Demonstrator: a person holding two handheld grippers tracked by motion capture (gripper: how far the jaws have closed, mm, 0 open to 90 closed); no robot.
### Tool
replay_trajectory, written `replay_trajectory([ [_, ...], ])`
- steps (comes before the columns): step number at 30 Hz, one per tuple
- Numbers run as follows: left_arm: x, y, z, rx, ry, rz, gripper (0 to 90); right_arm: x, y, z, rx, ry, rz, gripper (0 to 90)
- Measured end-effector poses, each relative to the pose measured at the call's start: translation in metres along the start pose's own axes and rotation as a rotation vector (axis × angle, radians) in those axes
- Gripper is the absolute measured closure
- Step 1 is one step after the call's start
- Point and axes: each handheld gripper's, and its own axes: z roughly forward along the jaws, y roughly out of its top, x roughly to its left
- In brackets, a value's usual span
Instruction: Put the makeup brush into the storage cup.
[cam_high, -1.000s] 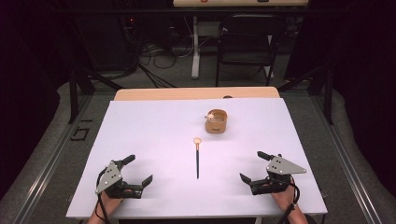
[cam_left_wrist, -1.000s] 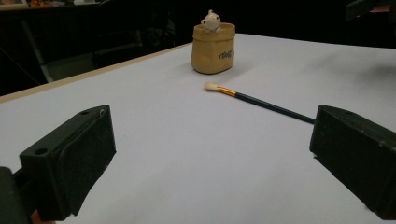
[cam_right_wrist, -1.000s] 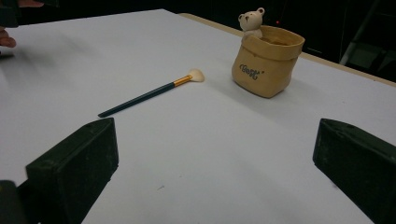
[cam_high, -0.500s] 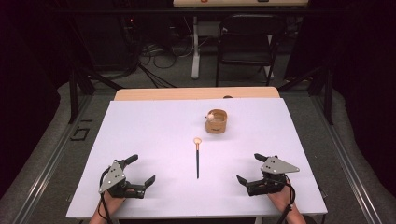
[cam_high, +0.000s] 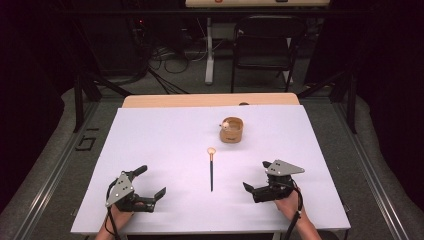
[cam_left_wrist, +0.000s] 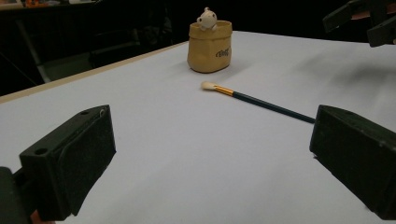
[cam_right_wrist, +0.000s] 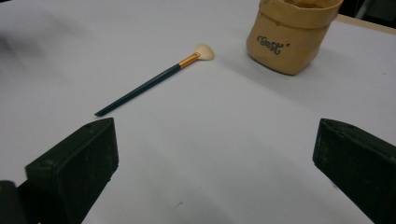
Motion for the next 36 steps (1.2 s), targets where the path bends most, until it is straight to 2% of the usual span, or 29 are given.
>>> replay_trajectory([
  [3, 0.000, 0.000, 0.000, -0.001, -0.001, -0.006, 0.1, 0.003, 0.005, 0.006, 0.001, 0.005, 0.005, 0.0],
  [5, 0.000, 0.000, 0.000, 0.000, -0.002, -0.008, 0.1, 0.005, 0.009, 0.010, 0.034, -0.018, 0.005, 0.0],
  [12, 0.000, 0.000, 0.000, 0.001, 0.001, -0.007, 0.1, 0.011, 0.021, 0.023, 0.076, -0.015, 0.039, 0.0],
  [15, 0.000, 0.000, 0.000, -0.002, 0.000, -0.012, 0.1, 0.014, 0.025, 0.027, 0.073, -0.025, 0.034, 0.0],
  [18, 0.000, 0.000, 0.000, -0.002, -0.003, -0.009, 0.1, 0.018, 0.029, 0.033, 0.087, -0.044, 0.031, 0.0],
  [25, 0.001, 0.000, -0.002, -0.002, 0.009, -0.001, 0.0, 0.025, 0.036, 0.047, 0.130, -0.054, 0.032, 0.0],
  [26, 0.002, 0.000, -0.002, -0.007, 0.004, -0.010, 0.1, 0.026, 0.037, 0.049, 0.129, -0.062, 0.033, 0.0],
  [32, 0.002, 0.001, -0.003, -0.014, 0.012, -0.003, 0.0, 0.028, 0.044, 0.058, 0.162, -0.069, 0.065, 0.0],
  [36, 0.003, 0.001, -0.003, -0.014, 0.013, 0.002, 0.0, 0.030, 0.049, 0.067, 0.199, -0.093, 0.090, 0.0],
])
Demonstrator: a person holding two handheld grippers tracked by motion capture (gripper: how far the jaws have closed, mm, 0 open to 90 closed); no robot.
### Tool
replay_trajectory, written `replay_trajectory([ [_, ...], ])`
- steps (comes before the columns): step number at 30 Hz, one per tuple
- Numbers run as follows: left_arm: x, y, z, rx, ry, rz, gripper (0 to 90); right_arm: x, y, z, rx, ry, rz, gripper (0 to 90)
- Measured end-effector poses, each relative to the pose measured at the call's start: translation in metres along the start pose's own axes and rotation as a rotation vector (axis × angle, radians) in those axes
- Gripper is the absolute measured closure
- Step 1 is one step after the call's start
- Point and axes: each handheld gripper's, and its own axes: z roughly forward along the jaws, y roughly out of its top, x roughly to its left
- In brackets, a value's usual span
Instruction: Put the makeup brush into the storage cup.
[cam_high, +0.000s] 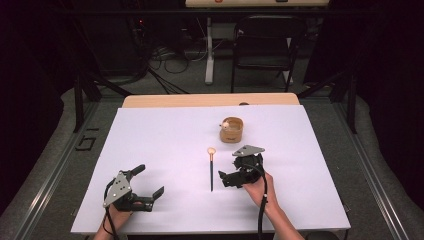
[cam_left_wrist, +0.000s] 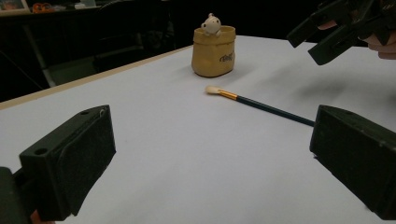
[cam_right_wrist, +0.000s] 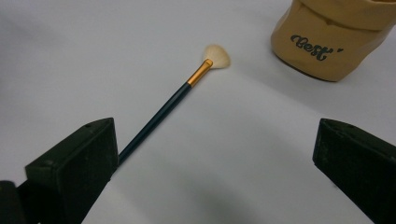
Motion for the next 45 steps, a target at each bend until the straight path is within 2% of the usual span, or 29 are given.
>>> replay_trajectory([
  [13, 0.001, 0.000, 0.001, 0.004, 0.008, -0.002, 0.0, 0.014, 0.028, 0.028, 0.176, -0.016, 0.071, 0.0],
  [17, 0.001, 0.000, 0.001, 0.007, 0.014, 0.007, 0.1, 0.016, 0.038, 0.032, 0.235, -0.030, 0.086, 0.3],
  [19, 0.001, 0.001, 0.001, 0.011, 0.019, 0.014, 0.0, 0.017, 0.043, 0.035, 0.238, -0.042, 0.095, 1.0],
  [21, 0.000, 0.001, 0.001, 0.011, 0.019, 0.022, 0.0, 0.019, 0.050, 0.036, 0.283, -0.049, 0.096, 1.0],
  [22, 0.000, 0.002, 0.001, 0.009, 0.019, 0.023, 0.0, 0.020, 0.051, 0.039, 0.258, -0.048, 0.100, 1.1],
  [24, -0.001, 0.002, 0.001, 0.009, 0.022, 0.029, 0.0, 0.022, 0.059, 0.040, 0.313, -0.057, 0.103, 1.0],
  [27, -0.001, 0.003, 0.001, 0.009, 0.018, 0.035, 0.0, 0.023, 0.065, 0.045, 0.343, -0.069, 0.095, 2.2],
  [29, -0.001, 0.004, 0.000, 0.003, 0.020, 0.035, 0.0, 0.024, 0.069, 0.048, 0.379, -0.062, 0.116, 3.6],
  [30, -0.001, 0.004, 0.000, 0.002, 0.019, 0.036, 0.0, 0.023, 0.073, 0.047, 0.434, -0.075, 0.092, 3.8],
  [31, 0.000, 0.004, 0.000, 0.001, 0.021, 0.036, 0.0, 0.024, 0.072, 0.051, 0.400, -0.081, 0.086, 3.8],
  [34, 0.000, 0.004, 0.000, 0.001, 0.027, 0.028, 0.0, 0.025, 0.078, 0.054, 0.441, -0.091, 0.085, 3.7],
  [37, -0.002, 0.003, 0.000, 0.019, 0.028, 0.040, 0.1, 0.026, 0.081, 0.059, 0.460, -0.101, 0.113, 3.6],
  [38, -0.002, 0.003, 0.000, 0.021, 0.029, 0.042, 0.0, 0.027, 0.083, 0.061, 0.494, -0.105, 0.102, 3.7],
  [40, -0.002, 0.004, 0.000, 0.018, 0.028, 0.041, 0.1, 0.027, 0.084, 0.064, 0.499, -0.102, 0.112, 4.9],
  [41, -0.002, 0.004, 0.000, 0.017, 0.032, 0.043, 0.0, 0.027, 0.086, 0.064, 0.536, -0.113, 0.115, 5.6],
  [45, -0.002, 0.004, 0.000, 0.012, 0.034, 0.039, 0.0, 0.028, 0.088, 0.071, 0.531, -0.129, 0.127, 8.5],
])
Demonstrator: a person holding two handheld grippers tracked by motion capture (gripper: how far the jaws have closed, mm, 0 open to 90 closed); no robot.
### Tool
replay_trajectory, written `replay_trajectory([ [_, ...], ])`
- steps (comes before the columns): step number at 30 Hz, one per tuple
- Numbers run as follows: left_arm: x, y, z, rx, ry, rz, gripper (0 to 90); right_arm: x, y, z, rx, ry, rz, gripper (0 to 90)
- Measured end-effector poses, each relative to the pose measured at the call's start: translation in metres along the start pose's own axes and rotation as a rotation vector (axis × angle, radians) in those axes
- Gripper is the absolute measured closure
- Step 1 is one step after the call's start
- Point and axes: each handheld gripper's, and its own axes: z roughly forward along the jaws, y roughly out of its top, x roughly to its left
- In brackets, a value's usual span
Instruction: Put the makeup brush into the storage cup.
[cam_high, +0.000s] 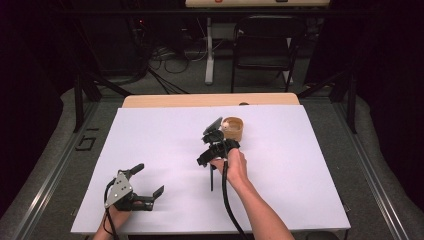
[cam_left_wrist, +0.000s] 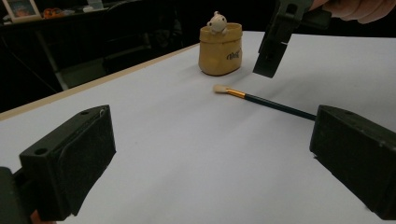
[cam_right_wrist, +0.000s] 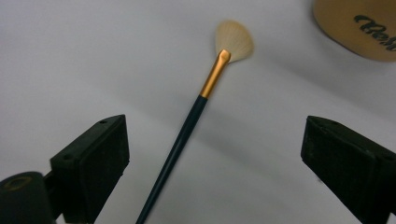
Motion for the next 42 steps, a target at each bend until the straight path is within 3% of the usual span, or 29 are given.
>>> replay_trajectory([
  [2, 0.000, 0.000, 0.000, 0.000, -0.001, 0.001, 0.0, 0.003, 0.002, 0.003, -0.012, -0.001, 0.015, 9.5],
  [4, 0.000, 0.000, 0.000, -0.001, -0.002, 0.003, 0.1, 0.005, 0.005, 0.003, 0.035, -0.012, 0.013, 11.4],
  [8, -0.001, 0.000, 0.000, 0.001, -0.005, 0.006, 0.1, 0.007, 0.007, 0.010, 0.037, -0.020, 0.024, 15.4],
  [9, -0.001, 0.000, 0.000, 0.006, -0.001, 0.007, 0.1, 0.007, 0.008, 0.010, 0.075, -0.023, 0.039, 17.5],
  [10, -0.001, 0.000, 0.000, 0.005, 0.001, 0.005, 0.1, 0.006, 0.007, 0.013, 0.057, -0.016, 0.049, 19.5],
  [13, 0.000, 0.000, 0.000, 0.004, 0.002, 0.005, 0.1, 0.003, 0.009, 0.015, 0.102, -0.021, 0.055, 25.1],
  [14, 0.000, 0.000, 0.000, 0.004, 0.002, 0.004, 0.1, 0.003, 0.008, 0.017, 0.090, -0.011, 0.071, 25.2],
  [15, 0.000, 0.000, 0.000, 0.004, 0.001, 0.005, 0.1, 0.003, 0.009, 0.017, 0.105, -0.011, 0.083, 25.8],
  [16, 0.000, 0.000, 0.000, 0.004, -0.001, 0.007, 0.1, 0.002, 0.012, 0.014, 0.159, -0.026, 0.069, 27.2],
  [17, 0.000, 0.000, 0.000, 0.004, -0.001, 0.007, 0.1, 0.001, 0.013, 0.013, 0.168, -0.029, 0.068, 28.3],
  [18, 0.000, 0.000, 0.001, 0.006, -0.001, 0.007, 0.0, 0.001, 0.011, 0.017, 0.109, -0.002, 0.090, 28.7],
  [19, 0.000, 0.000, 0.001, 0.006, -0.001, 0.007, 0.0, 0.001, 0.011, 0.017, 0.109, -0.002, 0.090, 28.7],
  [21, 0.000, 0.000, 0.001, 0.005, 0.000, 0.008, 0.0, 0.001, 0.013, 0.018, 0.151, 0.003, 0.113, 32.6],
  [23, 0.000, 0.000, 0.000, 0.004, -0.001, 0.008, 0.1, 0.001, 0.013, 0.018, 0.151, 0.003, 0.113, 32.6],
  [25, 0.000, 0.000, 0.000, 0.013, 0.010, 0.012, 0.1, 0.001, 0.013, 0.025, 0.138, 0.023, 0.111, 39.4],
  [27, 0.001, 0.000, 0.000, 0.012, 0.014, 0.004, 0.1, 0.004, 0.015, 0.026, 0.184, 0.024, 0.119, 43.1],
  [28, 0.001, 0.000, 0.000, 0.012, 0.014, 0.004, 0.1, 0.004, 0.016, 0.027, 0.202, 0.024, 0.099, 44.8],
  [31, 0.001, 0.000, 0.000, 0.009, 0.014, 0.000, 0.1, 0.005, 0.016, 0.031, 0.190, 0.040, 0.111, 47.1],
  [33, 0.001, 0.000, 0.000, 0.010, 0.010, 0.004, 0.1, 0.006, 0.019, 0.034, 0.208, 0.038, 0.113, 53.3],
  [34, 0.001, 0.000, 0.000, 0.010, 0.010, 0.004, 0.1, 0.008, 0.020, 0.034, 0.219, 0.035, 0.140, 56.1],
  [42, 0.001, 0.000, -0.001, 0.001, 0.014, -0.006, 0.1, 0.009, 0.026, 0.034, 0.241, 0.023, 0.134, 66.8],
])
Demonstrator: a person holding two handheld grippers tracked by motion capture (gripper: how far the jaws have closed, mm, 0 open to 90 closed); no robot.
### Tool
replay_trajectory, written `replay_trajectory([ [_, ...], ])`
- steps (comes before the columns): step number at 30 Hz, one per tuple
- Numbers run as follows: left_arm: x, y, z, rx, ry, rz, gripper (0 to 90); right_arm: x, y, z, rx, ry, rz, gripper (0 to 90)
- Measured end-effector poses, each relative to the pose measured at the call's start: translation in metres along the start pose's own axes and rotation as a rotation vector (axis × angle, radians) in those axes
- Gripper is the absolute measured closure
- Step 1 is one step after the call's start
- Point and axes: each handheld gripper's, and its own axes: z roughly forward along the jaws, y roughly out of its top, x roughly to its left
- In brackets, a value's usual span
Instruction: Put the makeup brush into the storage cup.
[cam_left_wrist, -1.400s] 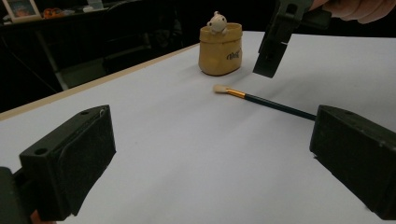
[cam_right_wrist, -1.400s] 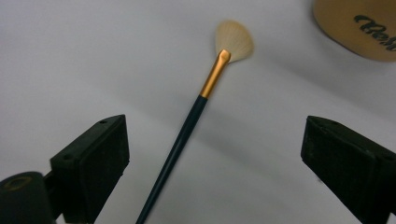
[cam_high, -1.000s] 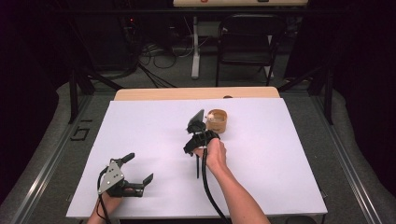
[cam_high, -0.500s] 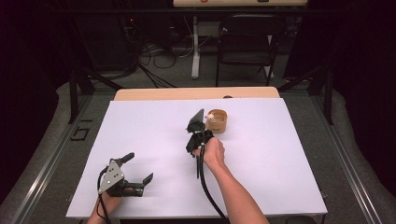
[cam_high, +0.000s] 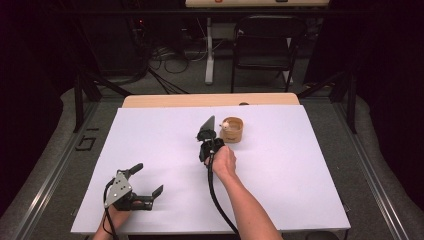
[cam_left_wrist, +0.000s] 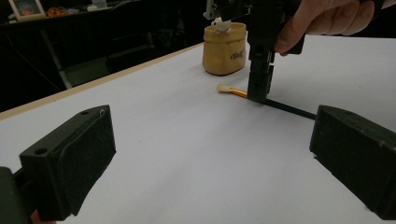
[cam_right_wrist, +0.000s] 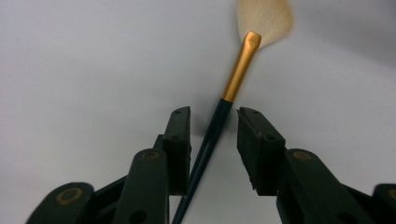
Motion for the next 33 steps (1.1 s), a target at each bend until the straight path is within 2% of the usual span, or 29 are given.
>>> replay_trajectory([
  [4, -0.0005, 0.0002, 0.0004, 0.002, -0.002, 0.003, 0.1, -0.0006, 0.0001, 0.0002, 0.009, -0.005, 0.004, 69.5],
  [5, -0.0005, 0.0003, 0.0006, 0.003, -0.004, 0.005, 0.1, -0.0014, 0.0000, 0.0004, 0.010, -0.007, 0.007, 73.4],
  [6, -0.0006, 0.0003, 0.0008, 0.007, -0.002, 0.006, 0.1, -0.0017, -0.0013, 0.0036, -0.029, 0.021, 0.030, 73.6],
  [7, -0.0006, 0.0002, 0.0008, 0.007, -0.001, 0.004, 0.1, -0.0017, -0.0013, 0.0036, -0.029, 0.021, 0.030, 73.6],
  [8, -0.0003, 0.0003, 0.0005, 0.005, -0.001, 0.006, 0.1, -0.0023, -0.0019, 0.0062, -0.056, 0.034, 0.049, 75.3],
  [9, -0.0003, 0.0003, 0.0005, 0.005, -0.001, 0.006, 0.1, -0.0023, -0.0019, 0.0062, -0.056, 0.034, 0.049, 75.3],
  [11, -0.0005, 0.0002, 0.0006, 0.004, -0.001, 0.002, 0.1, -0.0032, 0.0002, 0.0027, -0.006, 0.004, 0.027, 75.8],
  [13, -0.0006, 0.0002, 0.0007, 0.005, -0.002, 0.003, 0.1, -0.0036, 0.0006, 0.0020, 0.007, -0.004, 0.021, 75.9],
  [14, -0.0006, 0.0002, 0.0007, 0.005, -0.003, 0.002, 0.1, -0.0031, 0.0000, 0.0036, -0.009, 0.008, 0.036, 75.9],
  [16, -0.0006, 0.0002, 0.0007, 0.004, -0.004, 0.003, 0.1, -0.0031, -0.0001, 0.0049, -0.013, 0.005, 0.033, 75.9],
  [26, -0.0010, 0.0003, 0.0013, 0.008, -0.010, 0.006, 0.1, -0.0034, 0.0008, 0.0069, 0.011, -0.007, 0.036, 79.3],
  [33, -0.0010, 0.0001, 0.0015, 0.011, -0.016, 0.003, 0.1, -0.0044, -0.0007, 0.0078, -0.007, -0.008, 0.035, 82.4],
])
